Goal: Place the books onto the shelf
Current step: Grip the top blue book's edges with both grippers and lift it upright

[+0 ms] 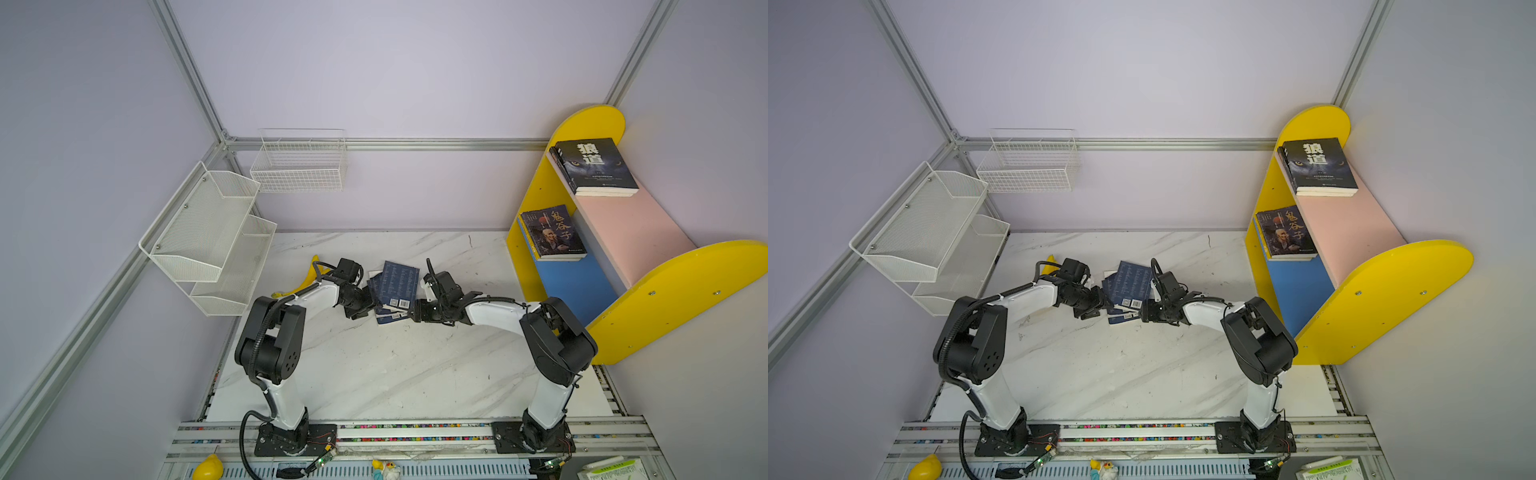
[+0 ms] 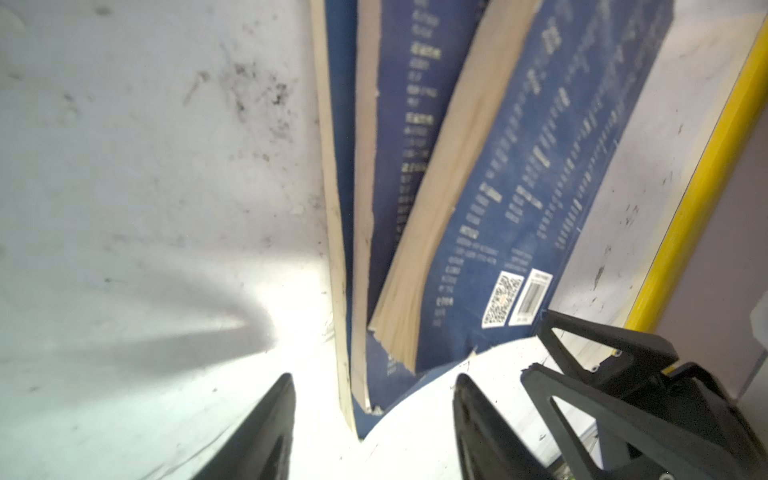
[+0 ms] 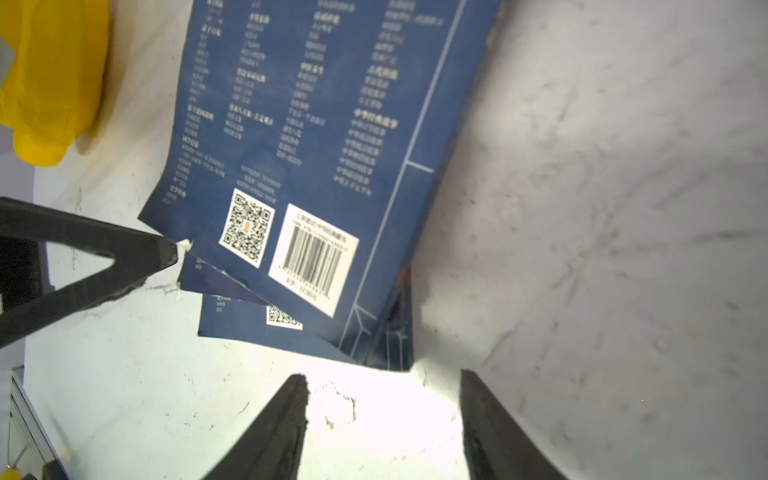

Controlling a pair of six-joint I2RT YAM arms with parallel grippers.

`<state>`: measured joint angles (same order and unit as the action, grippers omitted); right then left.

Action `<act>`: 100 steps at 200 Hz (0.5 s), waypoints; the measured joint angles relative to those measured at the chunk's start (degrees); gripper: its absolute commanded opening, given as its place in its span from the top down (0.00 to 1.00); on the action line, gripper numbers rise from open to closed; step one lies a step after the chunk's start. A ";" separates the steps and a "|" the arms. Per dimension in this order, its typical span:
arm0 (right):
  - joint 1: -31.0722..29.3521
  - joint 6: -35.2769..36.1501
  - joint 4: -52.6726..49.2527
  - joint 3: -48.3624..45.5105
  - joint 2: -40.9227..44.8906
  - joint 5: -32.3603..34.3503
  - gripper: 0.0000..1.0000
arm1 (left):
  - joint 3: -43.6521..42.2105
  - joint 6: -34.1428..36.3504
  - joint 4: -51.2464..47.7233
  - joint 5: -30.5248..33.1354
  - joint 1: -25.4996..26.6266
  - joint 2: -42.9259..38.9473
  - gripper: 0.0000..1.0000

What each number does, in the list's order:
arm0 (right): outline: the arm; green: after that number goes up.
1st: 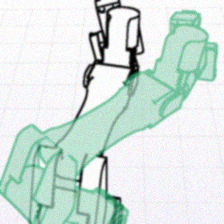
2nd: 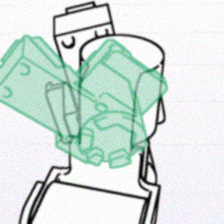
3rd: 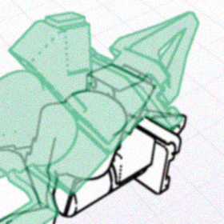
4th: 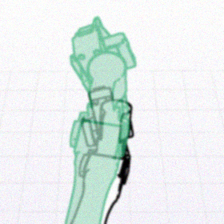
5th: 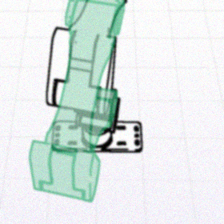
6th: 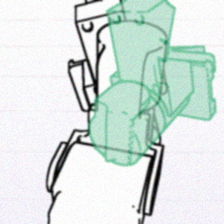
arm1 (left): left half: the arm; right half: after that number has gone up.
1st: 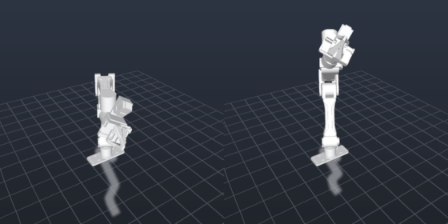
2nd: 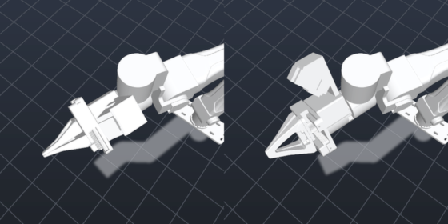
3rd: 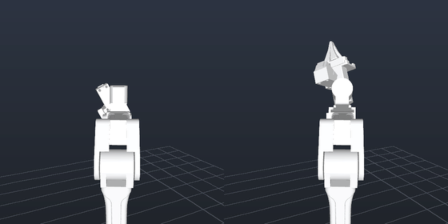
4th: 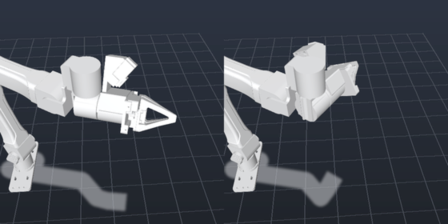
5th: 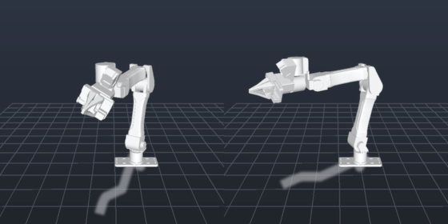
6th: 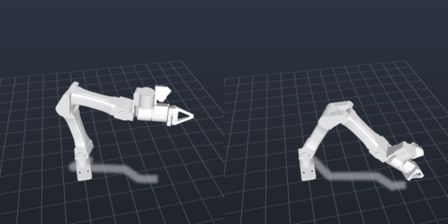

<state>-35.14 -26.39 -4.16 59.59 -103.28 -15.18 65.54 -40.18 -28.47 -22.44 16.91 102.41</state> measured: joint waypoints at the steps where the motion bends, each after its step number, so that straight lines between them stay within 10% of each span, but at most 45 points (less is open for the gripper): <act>1: 0.00 0.11 -0.07 -0.02 0.20 0.09 0.33 | 0.00 0.17 -0.07 0.11 0.00 -0.17 0.34; 100: 3.06 -0.24 5.62 11.04 -10.21 -1.03 0.29 | 6.69 4.76 2.51 1.70 0.00 0.85 0.27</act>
<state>-32.08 -26.63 1.45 70.63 -113.49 -16.21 72.23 -35.42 -25.96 -20.73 16.91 103.26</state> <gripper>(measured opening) 0.716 0.730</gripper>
